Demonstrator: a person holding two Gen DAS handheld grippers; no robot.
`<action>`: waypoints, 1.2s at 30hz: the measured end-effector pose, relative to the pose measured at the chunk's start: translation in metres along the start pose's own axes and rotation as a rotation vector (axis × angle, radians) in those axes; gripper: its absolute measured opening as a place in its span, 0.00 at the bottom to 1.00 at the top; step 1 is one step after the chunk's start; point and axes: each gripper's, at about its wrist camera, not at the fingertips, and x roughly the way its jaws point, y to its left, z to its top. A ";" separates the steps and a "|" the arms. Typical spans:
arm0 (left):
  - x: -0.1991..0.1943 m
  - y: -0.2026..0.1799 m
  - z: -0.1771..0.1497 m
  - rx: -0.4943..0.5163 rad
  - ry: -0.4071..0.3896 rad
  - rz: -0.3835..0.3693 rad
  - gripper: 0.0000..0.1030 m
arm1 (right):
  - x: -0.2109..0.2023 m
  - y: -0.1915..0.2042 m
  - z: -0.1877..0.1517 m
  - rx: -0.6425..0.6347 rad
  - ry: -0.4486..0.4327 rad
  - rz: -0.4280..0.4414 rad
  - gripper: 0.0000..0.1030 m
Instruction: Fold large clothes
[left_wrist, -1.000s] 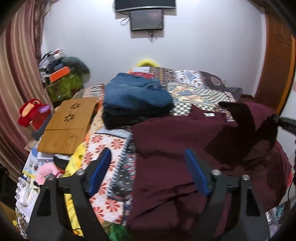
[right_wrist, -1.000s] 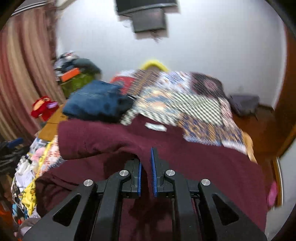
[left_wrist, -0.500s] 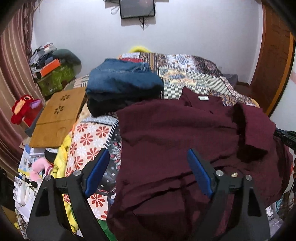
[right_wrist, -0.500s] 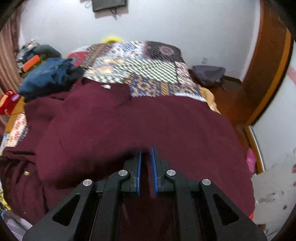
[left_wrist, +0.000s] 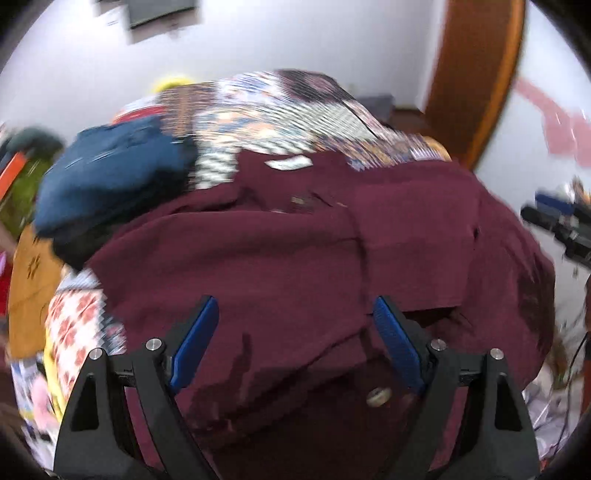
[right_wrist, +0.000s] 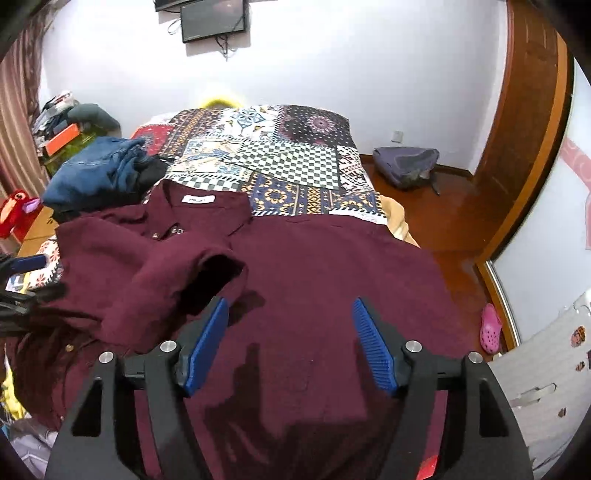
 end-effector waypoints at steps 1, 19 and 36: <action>0.010 -0.011 0.001 0.042 0.028 -0.005 0.83 | 0.000 0.000 -0.002 -0.003 -0.001 0.002 0.65; 0.048 -0.093 0.161 0.255 -0.079 0.105 0.83 | 0.001 -0.052 -0.014 0.173 -0.007 -0.027 0.65; 0.032 -0.072 0.114 0.258 -0.110 0.124 0.86 | 0.073 -0.078 0.015 0.309 0.156 0.219 0.65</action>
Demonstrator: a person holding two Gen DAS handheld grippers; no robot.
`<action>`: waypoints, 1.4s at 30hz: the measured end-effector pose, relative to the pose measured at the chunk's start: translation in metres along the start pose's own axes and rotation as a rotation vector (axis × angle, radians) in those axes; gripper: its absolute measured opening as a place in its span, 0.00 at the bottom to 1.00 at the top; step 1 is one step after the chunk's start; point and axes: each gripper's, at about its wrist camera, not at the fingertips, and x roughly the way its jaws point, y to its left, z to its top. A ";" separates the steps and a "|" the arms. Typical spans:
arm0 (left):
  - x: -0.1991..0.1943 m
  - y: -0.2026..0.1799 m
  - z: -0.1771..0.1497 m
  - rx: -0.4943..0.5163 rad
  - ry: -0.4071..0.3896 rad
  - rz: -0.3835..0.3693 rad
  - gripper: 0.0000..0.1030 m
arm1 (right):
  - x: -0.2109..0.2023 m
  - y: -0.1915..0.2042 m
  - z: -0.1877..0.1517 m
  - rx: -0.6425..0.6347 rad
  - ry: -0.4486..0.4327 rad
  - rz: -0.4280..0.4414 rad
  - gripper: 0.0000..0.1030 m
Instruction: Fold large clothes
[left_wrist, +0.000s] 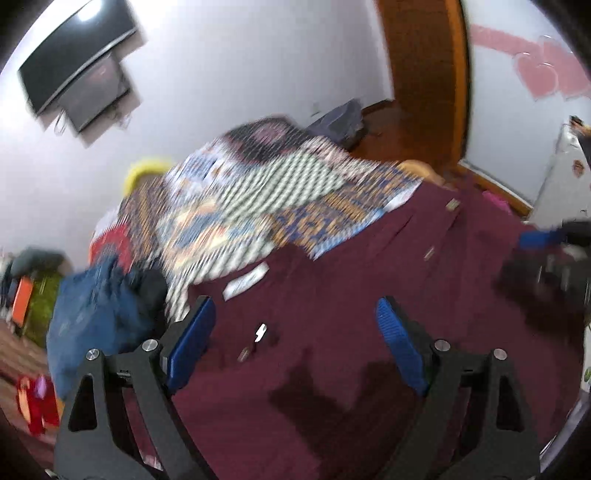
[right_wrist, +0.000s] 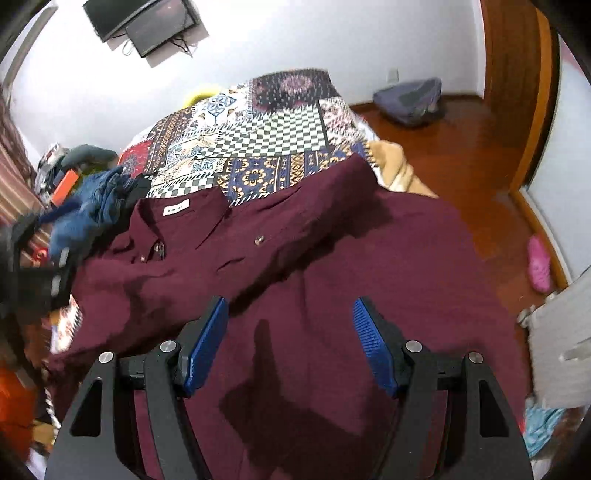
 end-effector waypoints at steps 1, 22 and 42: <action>0.003 0.016 -0.013 -0.041 0.027 0.006 0.86 | 0.003 -0.001 0.003 0.013 0.008 0.012 0.65; -0.063 0.220 -0.154 -0.656 0.090 -0.007 0.86 | 0.017 -0.006 0.044 0.123 -0.102 0.008 0.17; -0.159 0.265 -0.159 -0.596 -0.008 0.246 0.86 | -0.014 -0.020 -0.002 0.130 -0.187 -0.067 0.15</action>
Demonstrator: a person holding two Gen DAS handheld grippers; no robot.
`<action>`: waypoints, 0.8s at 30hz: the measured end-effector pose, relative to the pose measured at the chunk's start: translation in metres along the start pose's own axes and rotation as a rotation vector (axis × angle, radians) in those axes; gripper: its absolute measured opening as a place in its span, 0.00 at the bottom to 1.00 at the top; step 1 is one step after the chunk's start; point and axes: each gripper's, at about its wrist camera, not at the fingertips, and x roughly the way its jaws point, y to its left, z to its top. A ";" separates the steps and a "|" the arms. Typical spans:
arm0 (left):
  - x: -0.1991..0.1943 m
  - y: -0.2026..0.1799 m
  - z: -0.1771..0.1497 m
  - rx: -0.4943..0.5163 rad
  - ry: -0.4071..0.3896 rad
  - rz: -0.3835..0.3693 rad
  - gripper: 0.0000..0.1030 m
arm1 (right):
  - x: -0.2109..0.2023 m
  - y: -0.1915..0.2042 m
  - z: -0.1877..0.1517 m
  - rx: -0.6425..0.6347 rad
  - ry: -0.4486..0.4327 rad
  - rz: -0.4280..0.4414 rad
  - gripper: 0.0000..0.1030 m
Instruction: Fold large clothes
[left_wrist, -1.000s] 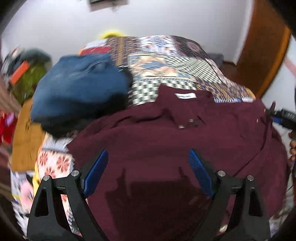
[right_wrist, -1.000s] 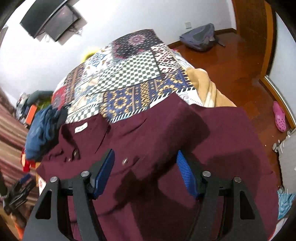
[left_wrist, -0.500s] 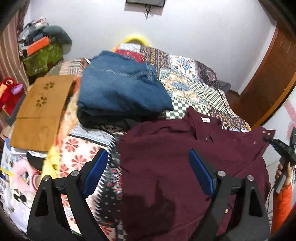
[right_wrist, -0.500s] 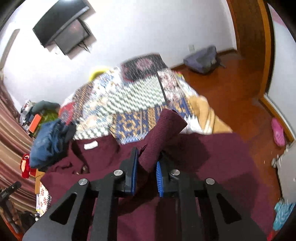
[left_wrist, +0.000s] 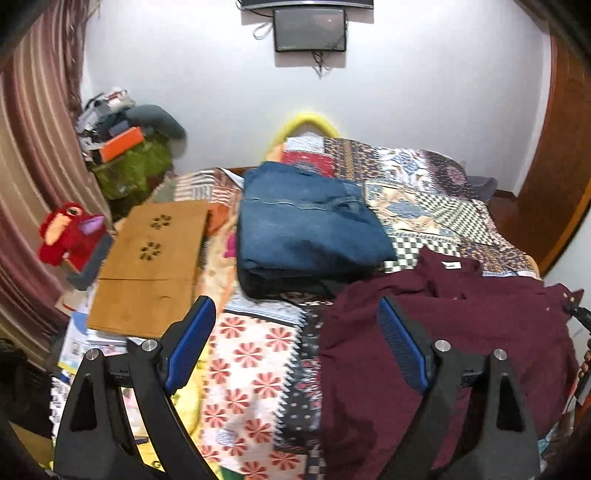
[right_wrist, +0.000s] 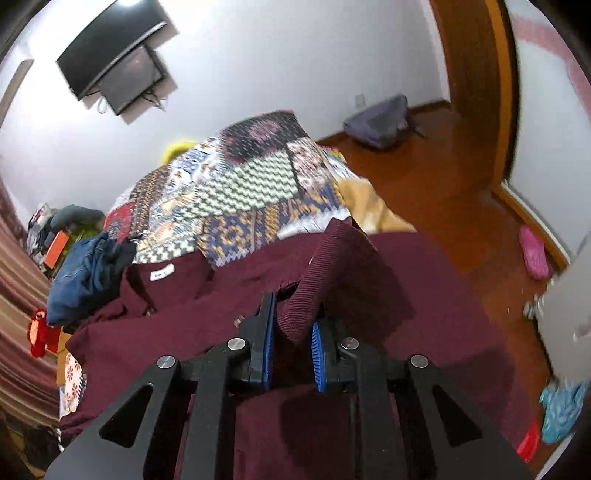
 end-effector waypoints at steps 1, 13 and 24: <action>-0.004 0.004 0.000 0.000 -0.003 0.008 0.86 | 0.001 -0.001 -0.003 0.001 0.004 -0.007 0.15; -0.035 0.024 0.002 0.088 -0.047 0.107 0.92 | -0.012 0.008 -0.009 0.025 -0.052 -0.036 0.15; 0.060 -0.059 -0.054 0.105 0.160 -0.121 0.92 | -0.017 -0.008 -0.034 0.036 0.018 -0.051 0.15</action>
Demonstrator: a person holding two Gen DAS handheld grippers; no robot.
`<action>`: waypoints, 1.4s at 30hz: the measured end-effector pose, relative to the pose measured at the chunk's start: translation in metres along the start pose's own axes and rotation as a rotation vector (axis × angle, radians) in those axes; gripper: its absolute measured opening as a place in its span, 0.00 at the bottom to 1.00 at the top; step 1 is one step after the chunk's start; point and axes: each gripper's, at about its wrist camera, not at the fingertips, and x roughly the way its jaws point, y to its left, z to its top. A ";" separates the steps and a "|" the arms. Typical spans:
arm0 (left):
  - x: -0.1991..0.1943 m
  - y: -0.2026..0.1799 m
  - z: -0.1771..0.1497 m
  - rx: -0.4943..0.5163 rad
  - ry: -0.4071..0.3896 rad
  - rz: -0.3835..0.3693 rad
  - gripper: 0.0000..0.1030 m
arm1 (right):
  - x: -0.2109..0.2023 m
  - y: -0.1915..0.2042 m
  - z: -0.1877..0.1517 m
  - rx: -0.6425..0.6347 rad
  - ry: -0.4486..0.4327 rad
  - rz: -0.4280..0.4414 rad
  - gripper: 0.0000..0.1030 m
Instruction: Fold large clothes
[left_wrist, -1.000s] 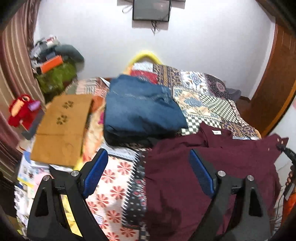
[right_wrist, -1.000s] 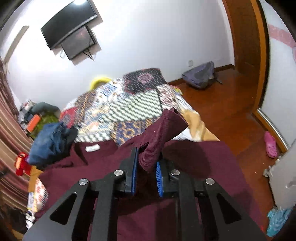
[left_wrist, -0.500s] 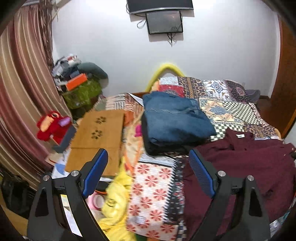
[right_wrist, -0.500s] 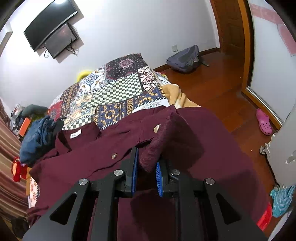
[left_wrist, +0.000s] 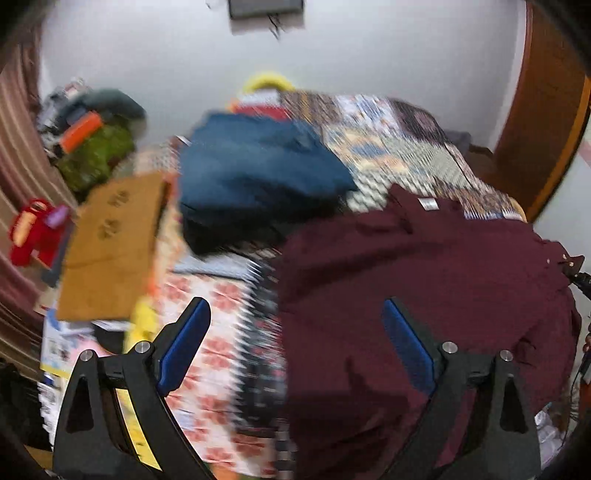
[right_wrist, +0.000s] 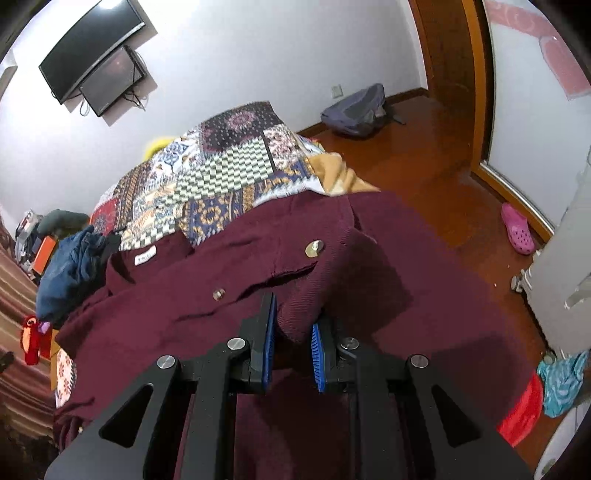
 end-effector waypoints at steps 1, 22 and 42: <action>0.007 -0.008 0.000 0.005 0.012 -0.011 0.92 | 0.000 -0.002 -0.004 0.001 0.010 0.005 0.15; 0.079 -0.197 -0.007 0.178 0.173 -0.270 0.92 | -0.074 -0.098 0.001 0.101 0.023 -0.150 0.50; 0.092 -0.229 -0.011 0.213 0.192 -0.246 0.92 | 0.005 -0.184 -0.017 0.536 0.162 0.046 0.55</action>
